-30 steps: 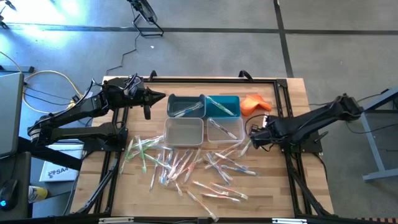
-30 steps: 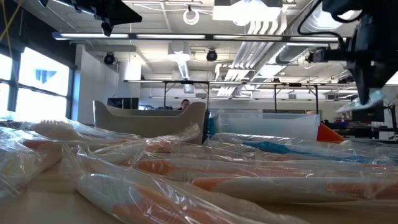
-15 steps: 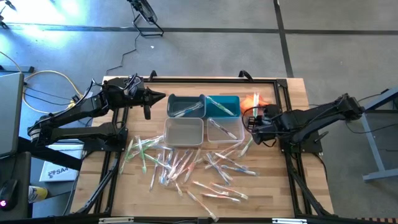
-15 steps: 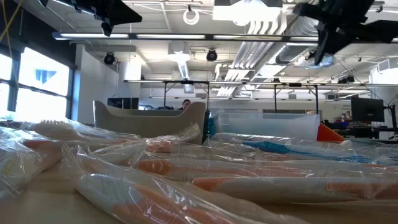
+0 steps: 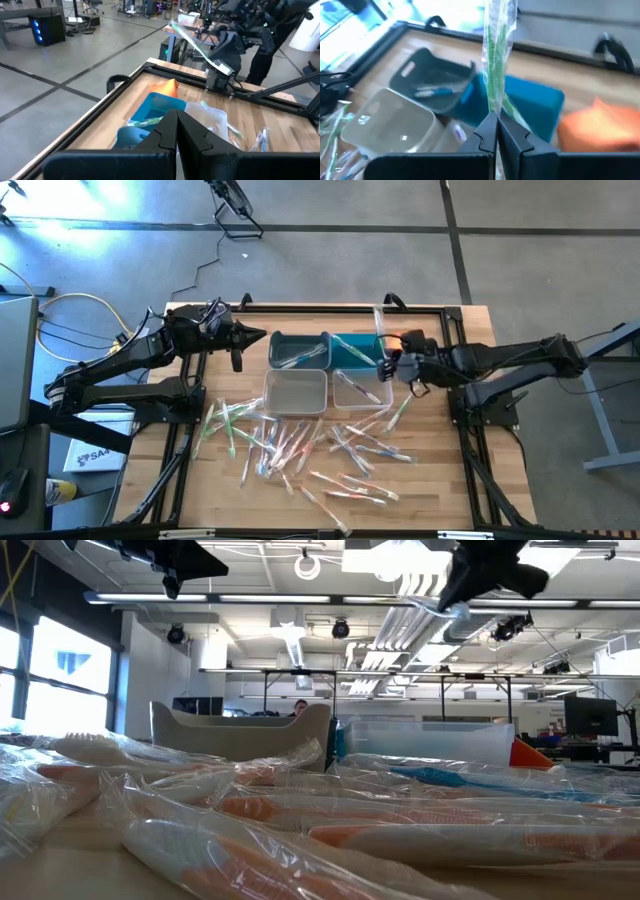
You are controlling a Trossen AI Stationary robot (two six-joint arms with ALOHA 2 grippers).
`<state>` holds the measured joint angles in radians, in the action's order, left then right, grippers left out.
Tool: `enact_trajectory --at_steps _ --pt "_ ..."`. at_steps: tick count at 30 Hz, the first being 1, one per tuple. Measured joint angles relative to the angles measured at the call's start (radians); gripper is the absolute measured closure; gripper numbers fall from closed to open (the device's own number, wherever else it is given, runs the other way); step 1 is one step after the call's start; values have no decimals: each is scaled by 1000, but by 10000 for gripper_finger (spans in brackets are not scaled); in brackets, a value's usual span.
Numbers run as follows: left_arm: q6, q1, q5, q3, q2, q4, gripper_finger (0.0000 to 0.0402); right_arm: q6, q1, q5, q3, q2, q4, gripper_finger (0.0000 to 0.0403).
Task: Pick & Place Toothbrushes
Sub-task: Put the green toothbrush into the blue bin
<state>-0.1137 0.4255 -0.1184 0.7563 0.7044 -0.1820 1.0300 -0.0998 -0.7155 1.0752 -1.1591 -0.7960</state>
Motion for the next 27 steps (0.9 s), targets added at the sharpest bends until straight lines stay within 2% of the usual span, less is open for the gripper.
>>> enact_trajectory --at_steps 4,9,19,27 --pt "-1 0 0 0 0 0 402 -170 62 62 0 0 114 400" --pt "-22 0 0 0 0 0 402 -307 138 152 0 0 178 400" --pt "-23 0 0 0 0 0 402 -466 262 297 0 -11 183 400" --pt "-27 0 0 0 0 0 402 -591 329 388 0 -91 191 400"
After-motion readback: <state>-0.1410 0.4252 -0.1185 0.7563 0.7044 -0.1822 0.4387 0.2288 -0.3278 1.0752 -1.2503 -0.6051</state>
